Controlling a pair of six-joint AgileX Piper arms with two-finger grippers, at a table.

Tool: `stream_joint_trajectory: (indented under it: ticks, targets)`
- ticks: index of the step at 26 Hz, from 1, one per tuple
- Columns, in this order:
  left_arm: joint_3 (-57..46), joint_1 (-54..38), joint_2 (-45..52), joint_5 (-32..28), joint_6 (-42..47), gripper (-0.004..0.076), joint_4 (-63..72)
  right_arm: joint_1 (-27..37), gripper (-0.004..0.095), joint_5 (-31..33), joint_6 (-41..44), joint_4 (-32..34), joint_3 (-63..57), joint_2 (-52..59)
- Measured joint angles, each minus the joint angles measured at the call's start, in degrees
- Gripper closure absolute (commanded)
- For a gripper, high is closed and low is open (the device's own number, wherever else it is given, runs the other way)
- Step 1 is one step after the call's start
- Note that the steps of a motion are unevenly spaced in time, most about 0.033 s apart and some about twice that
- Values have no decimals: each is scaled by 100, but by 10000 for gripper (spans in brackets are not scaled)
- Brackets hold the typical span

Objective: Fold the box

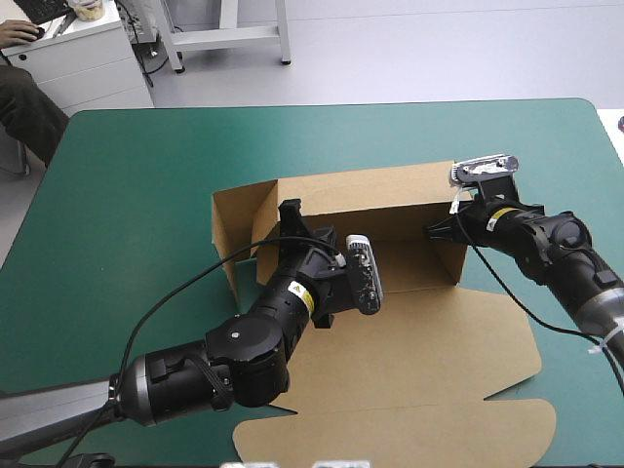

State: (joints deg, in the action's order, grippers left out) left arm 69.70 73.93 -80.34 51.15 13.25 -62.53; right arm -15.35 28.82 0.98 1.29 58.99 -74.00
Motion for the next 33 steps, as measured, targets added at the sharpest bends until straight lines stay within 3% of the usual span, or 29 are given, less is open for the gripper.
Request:
stream_joint_trajectory:
  ticks: [7, 12, 19, 26, 29, 33]
  targets:
    - [1082, -155, 0, 116, -1524, 708, 2222, 0, 928, 11, 5, 0, 0, 0]
    - [2099, -1038, 0, 665, -2643, 708, 4241, 0, 928, 18, 5, 0, 0, 0]
    - [2797, -2924, 64, 1302, -2560, 708, 4786, 0, 928, 183, 6, 0, 0, 0]
    - [2710, -5007, 704, 1787, -2352, 708, 5362, 0, 928, 256, 17, -5, 0, 0]
    - [1978, -5950, 1482, 1570, -2339, 708, 5820, 0, 928, 258, 13, -16, 0, 0]
    - [537, -6442, 2286, 1403, -2265, 708, 5845, 0, 928, 263, -40, -40, 0, 0]
